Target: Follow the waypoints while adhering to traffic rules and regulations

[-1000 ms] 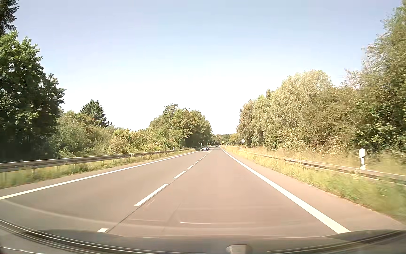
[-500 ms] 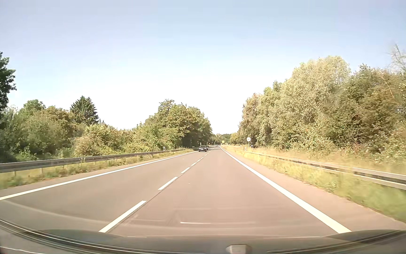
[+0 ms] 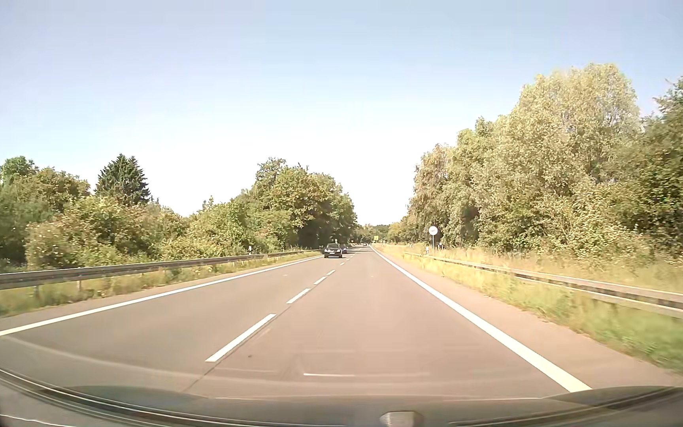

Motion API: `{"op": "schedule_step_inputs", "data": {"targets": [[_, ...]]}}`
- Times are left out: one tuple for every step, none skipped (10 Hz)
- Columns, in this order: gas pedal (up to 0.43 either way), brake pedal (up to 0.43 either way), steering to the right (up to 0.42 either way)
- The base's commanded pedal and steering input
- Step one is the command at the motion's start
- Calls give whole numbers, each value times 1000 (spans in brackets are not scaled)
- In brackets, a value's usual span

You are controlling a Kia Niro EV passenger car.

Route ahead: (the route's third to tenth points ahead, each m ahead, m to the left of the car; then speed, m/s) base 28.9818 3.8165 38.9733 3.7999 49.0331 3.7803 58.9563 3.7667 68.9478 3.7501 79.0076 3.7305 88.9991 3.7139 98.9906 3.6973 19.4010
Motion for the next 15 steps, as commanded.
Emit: {"op": "schedule_step_inputs", "data": {"targets": [[311, 30, -2], [299, 30, -2], [287, 30, -1], [280, 30, -2], [268, 30, -1], [260, 30, -1], [240, 30, -1], [220, 30, -1], [197, 30, -1], [189, 30, -1], [157, 30, -1], [138, 30, -1], [130, 30, -1], [98, 30, -1], [87, 30, -1]]}}
